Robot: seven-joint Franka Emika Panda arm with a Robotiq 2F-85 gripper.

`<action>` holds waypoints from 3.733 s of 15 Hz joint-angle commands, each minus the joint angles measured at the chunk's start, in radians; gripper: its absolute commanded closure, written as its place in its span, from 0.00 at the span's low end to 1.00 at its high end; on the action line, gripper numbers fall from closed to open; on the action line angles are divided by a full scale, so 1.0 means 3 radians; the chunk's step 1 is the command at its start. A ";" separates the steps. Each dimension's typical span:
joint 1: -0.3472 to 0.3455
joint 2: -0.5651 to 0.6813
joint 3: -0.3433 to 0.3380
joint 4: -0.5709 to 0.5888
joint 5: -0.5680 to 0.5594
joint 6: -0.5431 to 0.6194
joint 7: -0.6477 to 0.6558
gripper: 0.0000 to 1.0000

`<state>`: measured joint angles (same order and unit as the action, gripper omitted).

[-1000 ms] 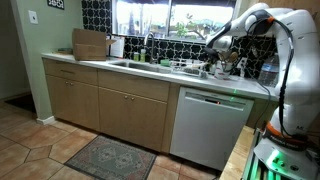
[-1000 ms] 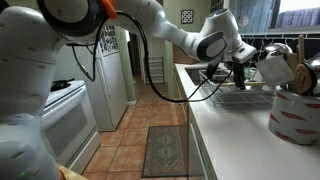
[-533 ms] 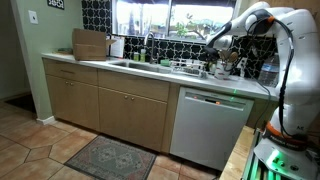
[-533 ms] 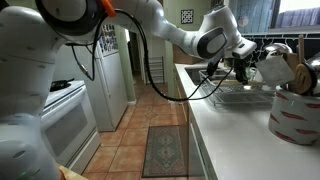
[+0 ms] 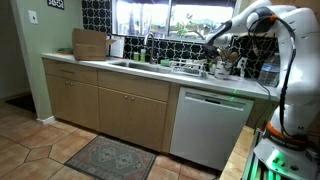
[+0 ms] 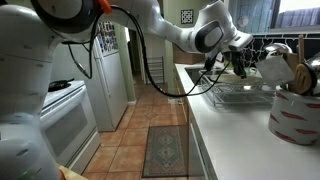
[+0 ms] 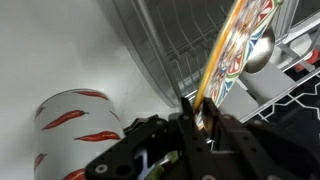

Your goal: Put the floral plate on the counter

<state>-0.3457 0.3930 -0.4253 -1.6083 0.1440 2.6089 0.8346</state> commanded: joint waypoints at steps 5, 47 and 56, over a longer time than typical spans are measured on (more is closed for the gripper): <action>0.0148 -0.0231 -0.0071 -0.0096 -0.0270 -0.0110 0.0141 0.96; -0.0383 0.0272 0.0243 0.0353 0.0706 -0.0233 -0.0683 0.39; -0.0439 0.0254 0.0287 0.0443 0.0748 -0.0241 -0.0699 0.80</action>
<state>-0.4624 0.4564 -0.3665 -1.5006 0.3310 2.5344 0.6406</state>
